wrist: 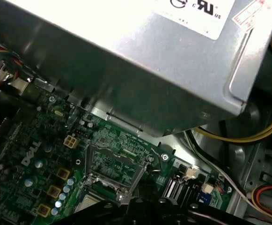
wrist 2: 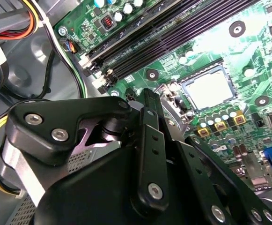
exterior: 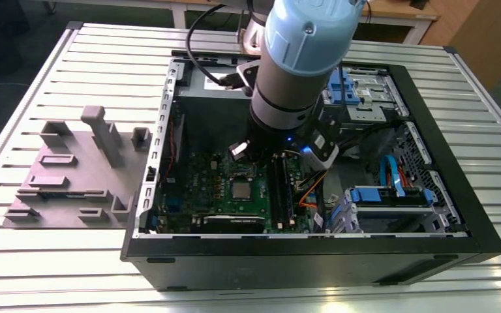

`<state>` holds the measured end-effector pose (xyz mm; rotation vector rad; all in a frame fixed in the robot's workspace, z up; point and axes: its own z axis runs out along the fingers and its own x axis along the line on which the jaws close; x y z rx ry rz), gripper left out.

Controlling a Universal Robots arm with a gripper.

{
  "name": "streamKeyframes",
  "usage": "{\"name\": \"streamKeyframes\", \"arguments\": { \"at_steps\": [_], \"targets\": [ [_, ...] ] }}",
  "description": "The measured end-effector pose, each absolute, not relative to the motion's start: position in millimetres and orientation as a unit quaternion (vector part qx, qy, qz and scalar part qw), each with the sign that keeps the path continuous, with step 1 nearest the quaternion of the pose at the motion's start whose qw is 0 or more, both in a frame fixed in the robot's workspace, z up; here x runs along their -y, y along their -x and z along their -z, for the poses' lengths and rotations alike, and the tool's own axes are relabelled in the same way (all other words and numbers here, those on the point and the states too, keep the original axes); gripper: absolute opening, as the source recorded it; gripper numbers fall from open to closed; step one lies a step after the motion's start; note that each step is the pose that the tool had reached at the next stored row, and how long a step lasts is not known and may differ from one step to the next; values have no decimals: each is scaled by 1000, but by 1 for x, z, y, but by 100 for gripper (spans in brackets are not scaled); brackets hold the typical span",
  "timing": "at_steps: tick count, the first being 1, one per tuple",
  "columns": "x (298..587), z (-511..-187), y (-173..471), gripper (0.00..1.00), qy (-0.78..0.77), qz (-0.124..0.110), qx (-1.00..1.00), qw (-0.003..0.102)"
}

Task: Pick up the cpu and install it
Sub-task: 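Close the cpu cover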

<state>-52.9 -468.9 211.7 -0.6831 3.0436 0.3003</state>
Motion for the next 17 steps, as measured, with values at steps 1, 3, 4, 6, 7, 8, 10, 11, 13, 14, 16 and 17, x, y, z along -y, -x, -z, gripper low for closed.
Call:
{"name": "streamKeyframes", "arguments": {
  "at_steps": [1,3,4,6,7,8,10,11,13,14,16,17],
  "targets": [
    [470,-212,53,10,218,-96,-971,4],
    [471,-212,53,10,218,-96,-971,4],
    [472,-213,53,10,218,-96,-971,4],
    [473,-213,53,10,218,-96,-971,4],
    [474,-213,53,10,218,-96,-971,4],
    [474,-213,53,10,218,-96,-971,4],
    [476,-213,53,10,218,-96,-971,4],
    [477,-213,53,10,218,-96,-971,4],
    [478,-213,53,10,218,-96,-971,4],
    [479,-213,52,10,218,-96,-971,4],
    [480,-213,52,10,218,-96,-971,4],
    [481,-213,52,10,218,-96,-971,4]
  ]
}}
